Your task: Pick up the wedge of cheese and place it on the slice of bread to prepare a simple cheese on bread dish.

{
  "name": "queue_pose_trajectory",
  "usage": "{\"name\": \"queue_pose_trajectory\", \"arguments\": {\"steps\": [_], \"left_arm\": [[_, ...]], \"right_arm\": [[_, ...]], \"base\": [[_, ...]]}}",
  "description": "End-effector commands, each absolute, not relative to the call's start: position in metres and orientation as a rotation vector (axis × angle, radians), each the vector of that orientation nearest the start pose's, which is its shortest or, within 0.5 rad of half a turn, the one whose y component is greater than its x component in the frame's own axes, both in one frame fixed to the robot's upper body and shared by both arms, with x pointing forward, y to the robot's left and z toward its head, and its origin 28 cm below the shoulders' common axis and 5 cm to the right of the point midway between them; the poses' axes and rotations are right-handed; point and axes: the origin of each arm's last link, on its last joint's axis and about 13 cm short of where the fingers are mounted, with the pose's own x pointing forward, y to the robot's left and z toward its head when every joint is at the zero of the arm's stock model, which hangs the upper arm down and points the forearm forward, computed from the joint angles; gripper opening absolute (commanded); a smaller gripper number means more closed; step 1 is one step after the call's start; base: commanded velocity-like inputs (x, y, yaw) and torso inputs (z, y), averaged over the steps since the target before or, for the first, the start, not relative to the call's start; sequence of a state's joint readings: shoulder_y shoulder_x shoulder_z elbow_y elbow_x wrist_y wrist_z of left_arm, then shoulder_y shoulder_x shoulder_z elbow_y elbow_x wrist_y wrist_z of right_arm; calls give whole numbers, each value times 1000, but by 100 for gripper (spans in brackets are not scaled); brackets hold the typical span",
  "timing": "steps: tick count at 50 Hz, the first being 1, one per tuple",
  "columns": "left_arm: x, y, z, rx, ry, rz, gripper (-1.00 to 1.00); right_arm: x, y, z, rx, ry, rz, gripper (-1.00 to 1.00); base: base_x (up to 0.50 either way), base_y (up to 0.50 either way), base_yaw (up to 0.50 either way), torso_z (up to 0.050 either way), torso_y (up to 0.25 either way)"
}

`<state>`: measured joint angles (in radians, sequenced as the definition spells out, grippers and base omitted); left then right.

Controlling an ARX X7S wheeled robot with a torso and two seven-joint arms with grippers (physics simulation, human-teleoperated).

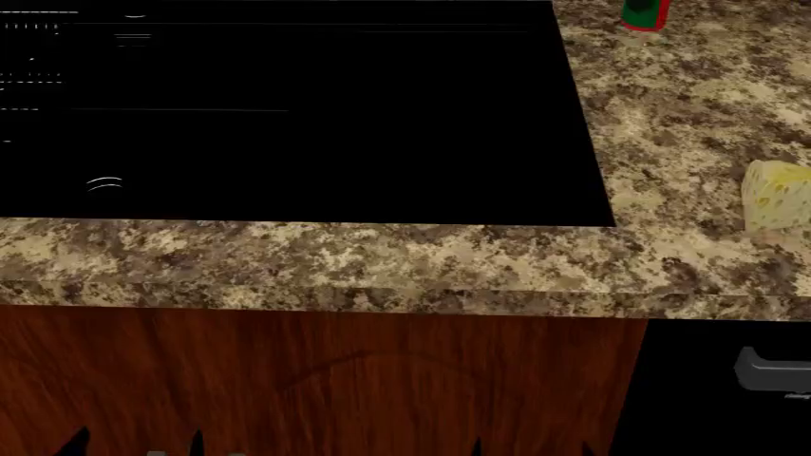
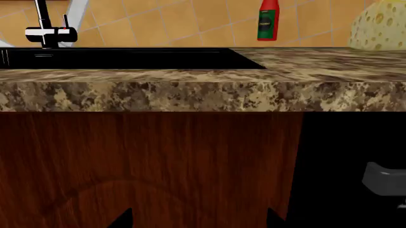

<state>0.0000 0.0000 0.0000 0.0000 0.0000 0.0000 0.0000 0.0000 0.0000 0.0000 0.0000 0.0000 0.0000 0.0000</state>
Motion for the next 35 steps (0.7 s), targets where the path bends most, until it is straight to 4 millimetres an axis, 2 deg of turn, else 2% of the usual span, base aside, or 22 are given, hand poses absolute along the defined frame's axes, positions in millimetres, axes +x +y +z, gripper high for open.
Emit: {"name": "queue_pose_trajectory", "arguments": {"steps": [1,12,14,17,18,23,28,31,35], "left_arm": [[210,205,13,0,0,0,100],[204,204,17,18,-35,-16,100],[204,206,20,29,-117,50,100],[199,203,23,34,-82,-25,100],[199,203,28,-3,-76,-42,100],[197,203,65,54,-129,-59,100],[199,208,98,75,-165,-33,100],[202,211,133,90,-193,-35,100],[204,210,167,109,-217,-45,100]], "right_arm": [[210,-96,13,0,0,0,100],[212,-96,14,-43,4,-22,100],[212,-96,15,-41,5,-23,100],[212,-98,19,-41,3,-21,100],[211,-98,21,-39,6,-12,100],[211,-104,46,-19,-4,26,100],[211,-106,75,-53,-54,-11,100],[212,-104,97,-96,-72,-15,100],[219,-104,121,-104,-81,-29,100]], "base": [[0,0,0,0,0],[0,0,0,0,0],[0,0,0,35,0],[0,0,0,50,0],[0,0,0,50,0],[0,0,0,50,0],[0,0,0,50,0],[0,0,0,50,0],[0,0,0,50,0]]}}
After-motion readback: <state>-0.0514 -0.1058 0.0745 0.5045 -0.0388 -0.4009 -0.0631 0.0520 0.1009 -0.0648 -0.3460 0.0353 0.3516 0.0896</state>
